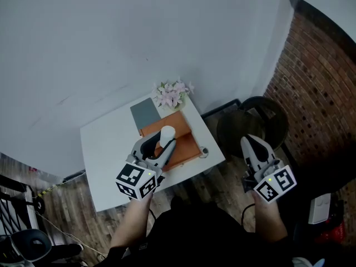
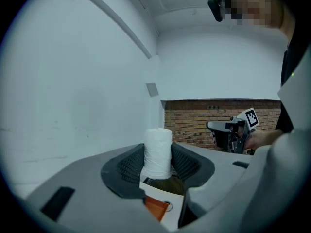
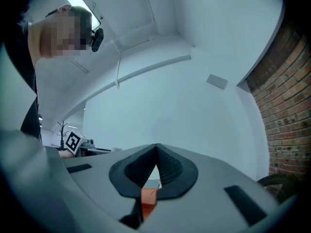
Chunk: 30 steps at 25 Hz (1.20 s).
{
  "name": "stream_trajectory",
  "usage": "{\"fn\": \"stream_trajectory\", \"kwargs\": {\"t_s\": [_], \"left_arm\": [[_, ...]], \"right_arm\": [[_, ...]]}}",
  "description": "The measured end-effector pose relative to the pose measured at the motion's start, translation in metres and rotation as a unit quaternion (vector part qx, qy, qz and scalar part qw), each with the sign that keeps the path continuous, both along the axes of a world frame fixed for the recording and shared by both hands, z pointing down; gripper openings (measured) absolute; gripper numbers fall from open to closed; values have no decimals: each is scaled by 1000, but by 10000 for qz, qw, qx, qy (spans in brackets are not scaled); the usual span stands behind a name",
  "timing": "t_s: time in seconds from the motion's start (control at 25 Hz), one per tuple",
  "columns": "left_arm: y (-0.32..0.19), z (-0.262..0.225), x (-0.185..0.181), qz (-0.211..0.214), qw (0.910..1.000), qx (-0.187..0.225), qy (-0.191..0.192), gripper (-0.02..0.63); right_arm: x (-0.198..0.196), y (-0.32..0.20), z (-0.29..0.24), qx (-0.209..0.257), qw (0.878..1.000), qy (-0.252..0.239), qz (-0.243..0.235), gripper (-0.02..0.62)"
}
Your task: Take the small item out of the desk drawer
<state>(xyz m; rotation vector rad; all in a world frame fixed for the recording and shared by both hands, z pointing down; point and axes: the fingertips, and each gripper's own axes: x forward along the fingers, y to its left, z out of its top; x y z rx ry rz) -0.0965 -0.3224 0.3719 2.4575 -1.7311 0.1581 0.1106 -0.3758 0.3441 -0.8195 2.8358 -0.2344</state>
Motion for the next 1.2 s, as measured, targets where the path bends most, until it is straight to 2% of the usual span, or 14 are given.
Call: {"fn": "stream_trajectory", "kwargs": {"t_s": [0.32, 0.8, 1.2], "left_arm": [[0, -20, -11, -69, 9994, 323, -144, 181], [12, -14, -10, 20, 9996, 282, -34, 181], [15, -7, -9, 70, 9998, 174, -11, 181]], "right_arm": [[3, -6, -12, 112, 9993, 37, 364, 3], [-21, 20, -3, 96, 9996, 257, 121, 3], [-8, 20, 6, -26, 9989, 289, 361, 3]]}}
